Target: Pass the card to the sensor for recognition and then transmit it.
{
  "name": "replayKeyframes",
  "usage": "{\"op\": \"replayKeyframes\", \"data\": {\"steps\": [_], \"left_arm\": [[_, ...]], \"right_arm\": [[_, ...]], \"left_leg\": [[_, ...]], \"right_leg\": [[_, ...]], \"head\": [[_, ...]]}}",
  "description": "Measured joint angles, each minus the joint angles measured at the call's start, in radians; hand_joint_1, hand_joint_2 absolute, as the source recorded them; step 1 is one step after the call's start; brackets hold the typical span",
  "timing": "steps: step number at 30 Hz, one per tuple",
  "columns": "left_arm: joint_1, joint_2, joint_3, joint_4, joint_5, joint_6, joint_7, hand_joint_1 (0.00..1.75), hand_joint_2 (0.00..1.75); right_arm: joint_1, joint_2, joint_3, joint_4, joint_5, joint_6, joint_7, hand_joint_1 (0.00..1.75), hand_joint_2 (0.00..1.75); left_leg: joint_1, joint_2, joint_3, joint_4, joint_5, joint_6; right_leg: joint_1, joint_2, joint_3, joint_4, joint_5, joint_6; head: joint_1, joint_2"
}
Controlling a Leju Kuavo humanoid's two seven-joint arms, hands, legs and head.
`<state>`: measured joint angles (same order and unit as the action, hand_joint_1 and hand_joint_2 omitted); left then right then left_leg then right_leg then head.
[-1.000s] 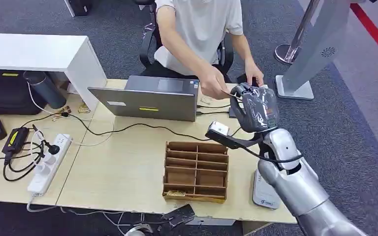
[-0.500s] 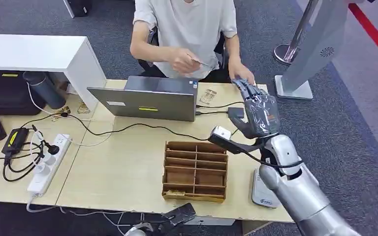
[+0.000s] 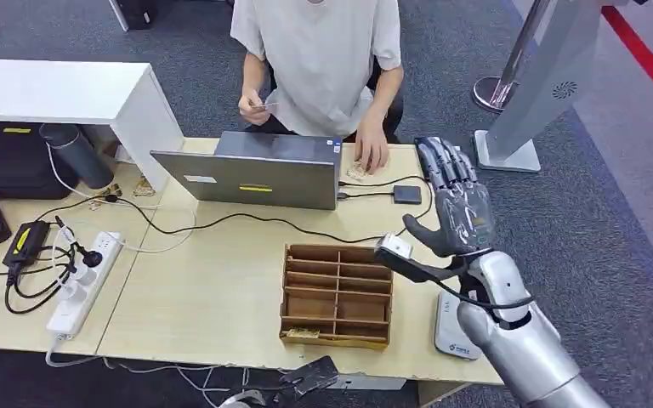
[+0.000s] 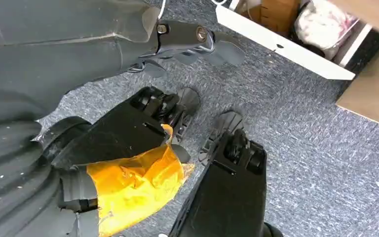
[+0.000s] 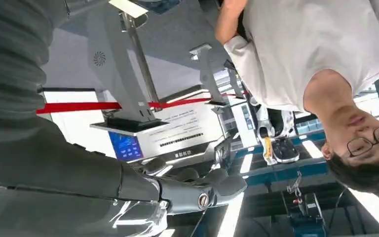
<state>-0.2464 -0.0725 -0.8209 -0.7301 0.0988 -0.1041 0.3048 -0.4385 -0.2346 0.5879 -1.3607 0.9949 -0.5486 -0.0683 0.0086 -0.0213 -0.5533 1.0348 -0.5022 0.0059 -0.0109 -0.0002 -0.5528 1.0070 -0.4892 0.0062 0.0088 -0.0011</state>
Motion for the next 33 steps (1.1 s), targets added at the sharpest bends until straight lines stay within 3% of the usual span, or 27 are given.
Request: {"op": "replayKeyframes", "data": {"steps": [13,19,26,33], "left_arm": [[0.032,0.010,0.018,-0.007,0.019,0.011,-0.001,0.00,1.75],[0.046,0.018,0.037,-0.007,0.033,0.017,-0.012,0.00,1.75],[0.061,0.026,0.055,-0.014,0.050,0.024,-0.014,0.00,1.75],[0.069,0.029,0.064,-0.020,0.055,0.031,-0.015,0.00,1.75]], "right_arm": [[0.206,-0.113,-0.077,-0.219,-0.014,-0.085,-0.040,0.00,1.75],[0.356,-0.159,-0.139,-0.343,-0.021,-0.120,-0.076,0.00,1.75],[0.503,-0.185,-0.180,-0.435,-0.015,-0.141,-0.098,0.00,1.75],[0.565,-0.190,-0.206,-0.466,-0.032,-0.135,-0.113,0.00,1.75]], "left_leg": [[0.000,0.000,0.000,0.000,0.000,0.001],[0.000,0.000,-0.001,0.000,-0.001,0.000],[0.000,0.000,-0.001,-0.001,-0.001,0.000],[0.000,0.000,0.000,-0.001,0.000,0.000]], "right_leg": [[0.000,-0.001,0.000,-0.001,0.000,0.000],[0.000,-0.001,0.000,0.000,0.000,0.000],[0.000,0.000,0.000,0.000,0.000,0.000],[0.000,0.000,0.000,0.000,0.000,0.000]], "head": [[0.000,0.000],[-0.001,0.000],[0.000,0.000],[0.000,0.000]]}}
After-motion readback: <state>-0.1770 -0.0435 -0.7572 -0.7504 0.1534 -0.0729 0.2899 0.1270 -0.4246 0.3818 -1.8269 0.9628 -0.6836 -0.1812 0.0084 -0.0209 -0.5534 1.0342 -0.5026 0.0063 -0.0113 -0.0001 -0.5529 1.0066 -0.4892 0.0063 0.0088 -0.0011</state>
